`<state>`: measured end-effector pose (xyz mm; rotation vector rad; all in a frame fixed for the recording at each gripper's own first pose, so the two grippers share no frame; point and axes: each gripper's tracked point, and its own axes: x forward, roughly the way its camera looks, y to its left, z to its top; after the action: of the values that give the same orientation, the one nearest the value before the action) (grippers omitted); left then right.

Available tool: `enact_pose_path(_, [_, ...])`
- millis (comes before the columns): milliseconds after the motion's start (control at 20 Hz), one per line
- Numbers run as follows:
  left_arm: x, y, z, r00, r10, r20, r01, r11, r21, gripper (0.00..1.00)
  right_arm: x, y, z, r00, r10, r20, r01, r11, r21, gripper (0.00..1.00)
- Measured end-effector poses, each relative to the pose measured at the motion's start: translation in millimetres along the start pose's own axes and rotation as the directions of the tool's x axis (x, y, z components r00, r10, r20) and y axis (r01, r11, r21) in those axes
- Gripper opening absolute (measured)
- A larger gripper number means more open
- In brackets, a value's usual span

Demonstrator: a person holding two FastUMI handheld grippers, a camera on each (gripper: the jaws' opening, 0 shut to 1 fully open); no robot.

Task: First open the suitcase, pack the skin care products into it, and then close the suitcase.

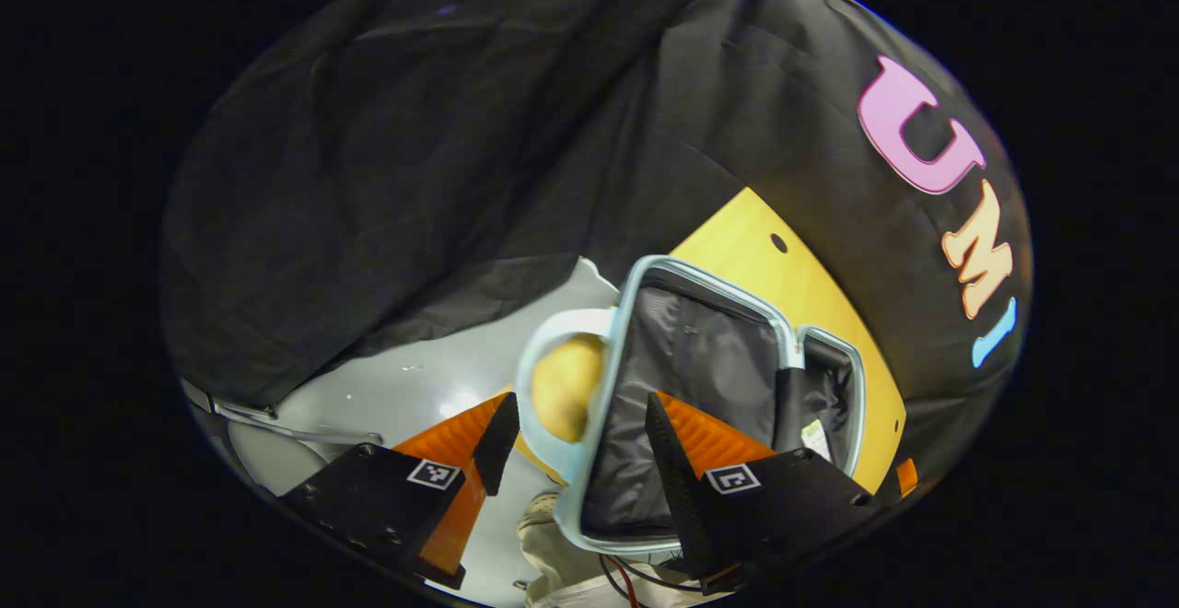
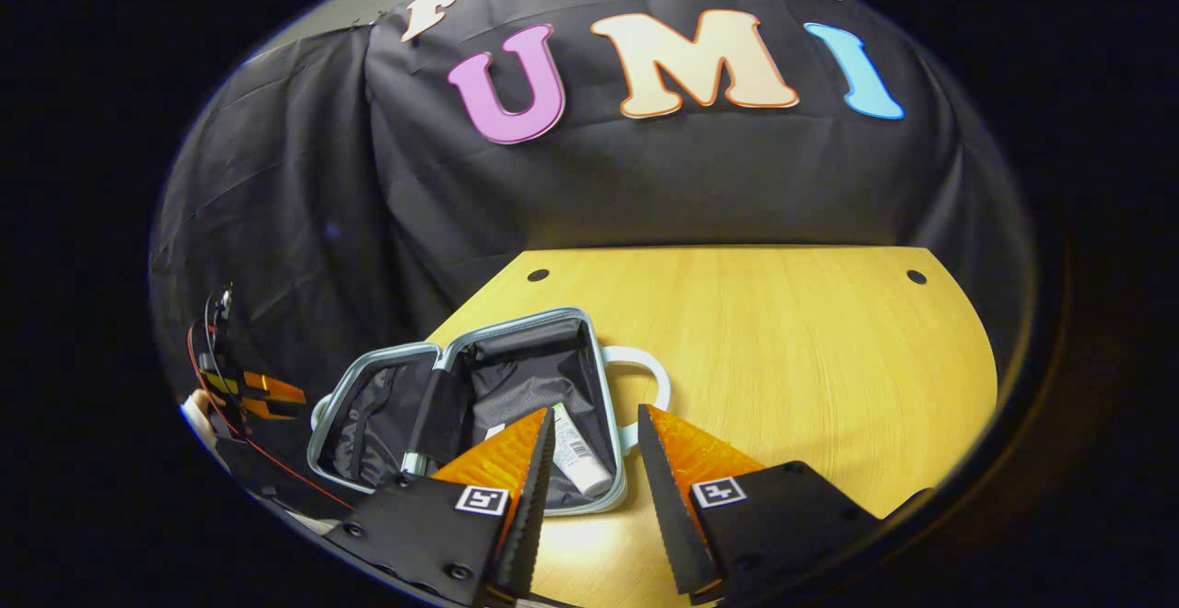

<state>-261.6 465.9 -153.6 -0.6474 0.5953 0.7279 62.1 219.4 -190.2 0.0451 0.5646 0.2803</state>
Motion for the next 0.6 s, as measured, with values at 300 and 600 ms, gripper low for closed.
enact_pose_path(300, [35.5, 25.5, 1.0, 0.999, -0.003, -0.034, 0.004, 1.0, 0.016, 0.81, -25.0, -23.8, 12.2, 0.995, -0.086, 0.056, 0.084, 0.996, 0.036, 0.98])
enact_pose_path(600, [64.5, 20.7, -10.1, 0.996, -0.065, -0.066, 0.061, 0.996, -0.058, 0.72, -44.1, -41.1, 21.6, 0.985, -0.151, 0.081, 0.149, 0.988, 0.038, 0.98])
